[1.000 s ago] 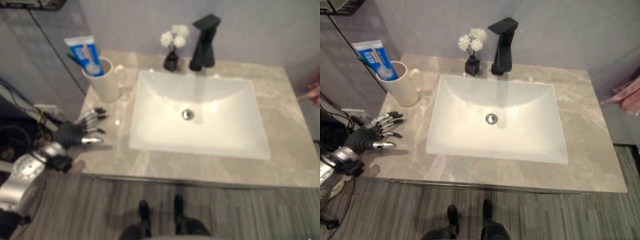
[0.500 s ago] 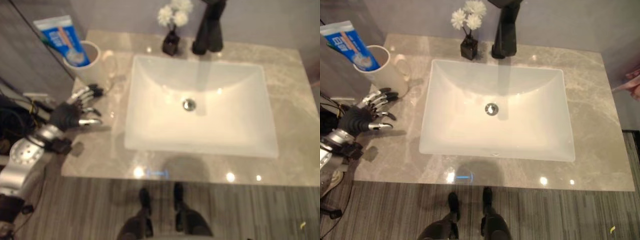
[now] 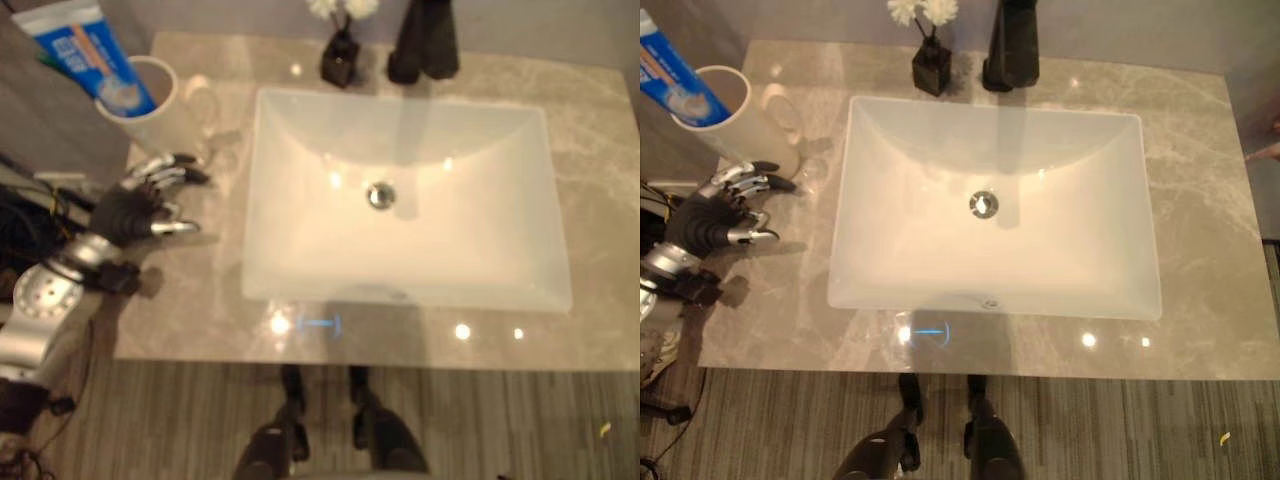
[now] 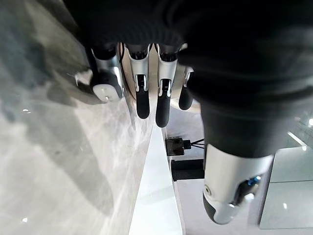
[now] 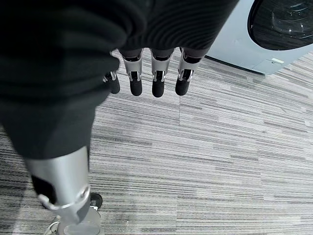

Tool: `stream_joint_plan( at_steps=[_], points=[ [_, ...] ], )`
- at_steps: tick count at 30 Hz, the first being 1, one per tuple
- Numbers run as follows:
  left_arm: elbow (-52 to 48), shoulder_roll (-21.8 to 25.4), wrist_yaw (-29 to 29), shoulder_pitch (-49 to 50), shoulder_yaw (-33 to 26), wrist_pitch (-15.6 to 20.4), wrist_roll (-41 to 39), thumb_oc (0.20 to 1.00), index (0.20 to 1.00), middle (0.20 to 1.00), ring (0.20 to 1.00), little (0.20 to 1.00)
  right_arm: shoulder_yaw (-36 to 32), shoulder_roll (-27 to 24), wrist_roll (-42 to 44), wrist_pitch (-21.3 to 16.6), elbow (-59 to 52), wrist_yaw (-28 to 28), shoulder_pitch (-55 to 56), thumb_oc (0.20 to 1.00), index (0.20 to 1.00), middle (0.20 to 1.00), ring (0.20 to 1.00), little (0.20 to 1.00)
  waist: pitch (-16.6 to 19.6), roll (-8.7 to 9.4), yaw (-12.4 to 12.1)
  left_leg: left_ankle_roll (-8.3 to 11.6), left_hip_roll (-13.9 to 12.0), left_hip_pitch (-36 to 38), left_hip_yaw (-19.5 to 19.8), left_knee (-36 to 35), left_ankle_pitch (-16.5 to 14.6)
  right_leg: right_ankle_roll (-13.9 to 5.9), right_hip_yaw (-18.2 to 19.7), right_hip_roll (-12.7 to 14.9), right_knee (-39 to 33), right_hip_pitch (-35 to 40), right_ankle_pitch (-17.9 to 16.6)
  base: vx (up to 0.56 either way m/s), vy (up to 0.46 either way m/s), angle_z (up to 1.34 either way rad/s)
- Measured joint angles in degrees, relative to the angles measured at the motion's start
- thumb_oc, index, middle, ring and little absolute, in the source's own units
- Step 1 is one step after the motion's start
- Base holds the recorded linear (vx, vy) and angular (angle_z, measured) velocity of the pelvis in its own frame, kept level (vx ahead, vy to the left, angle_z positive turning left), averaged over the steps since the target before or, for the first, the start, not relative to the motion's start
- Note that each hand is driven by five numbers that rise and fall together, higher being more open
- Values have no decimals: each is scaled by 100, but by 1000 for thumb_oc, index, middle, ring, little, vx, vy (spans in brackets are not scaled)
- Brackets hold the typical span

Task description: Put brush and paste in cup on sink, flatten towel.

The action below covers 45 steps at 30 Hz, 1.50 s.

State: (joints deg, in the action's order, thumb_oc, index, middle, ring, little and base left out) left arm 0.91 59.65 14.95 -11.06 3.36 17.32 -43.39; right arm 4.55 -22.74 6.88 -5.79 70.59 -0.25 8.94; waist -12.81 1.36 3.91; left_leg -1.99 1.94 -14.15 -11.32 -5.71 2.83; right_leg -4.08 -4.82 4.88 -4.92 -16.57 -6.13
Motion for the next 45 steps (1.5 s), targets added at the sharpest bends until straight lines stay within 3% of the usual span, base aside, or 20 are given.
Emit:
stream_joint_plan(
  at_steps=[29, 36, 45],
  points=[
    [534, 247, -376, -1434, 466, 254, 75, 1000, 1000, 1000, 1000, 1000, 2, -108, 207, -46, 0, -55, -216, 1000, 1000, 1000, 1000, 1000, -227, -28, 203, 5, -21, -292, -159, 2, 17, 4, 178, -37, 1, -366, -57, 6, -12, -2],
    [500, 248, -302, -1316, 552, 134, 108, 1000, 1000, 1000, 1000, 1000, 5, -175, 204, -35, 1, -57, -243, 1000, 1000, 1000, 1000, 1000, -236, -43, 199, 9, -35, -88, -199, 2, 20, 23, 212, -49, 2, -180, -71, -19, -37, -3],
    [-97, 188, 289, -182, 567, -148, 111, 1000, 1000, 1000, 1000, 1000, 3, -224, 159, 13, 13, -16, -413, 1000, 1000, 1000, 1000, 1000, -119, -125, 201, 58, -52, 436, 13, -2, 51, 42, 35, -42, 0, 433, -53, -61, -29, 9]
  ],
)
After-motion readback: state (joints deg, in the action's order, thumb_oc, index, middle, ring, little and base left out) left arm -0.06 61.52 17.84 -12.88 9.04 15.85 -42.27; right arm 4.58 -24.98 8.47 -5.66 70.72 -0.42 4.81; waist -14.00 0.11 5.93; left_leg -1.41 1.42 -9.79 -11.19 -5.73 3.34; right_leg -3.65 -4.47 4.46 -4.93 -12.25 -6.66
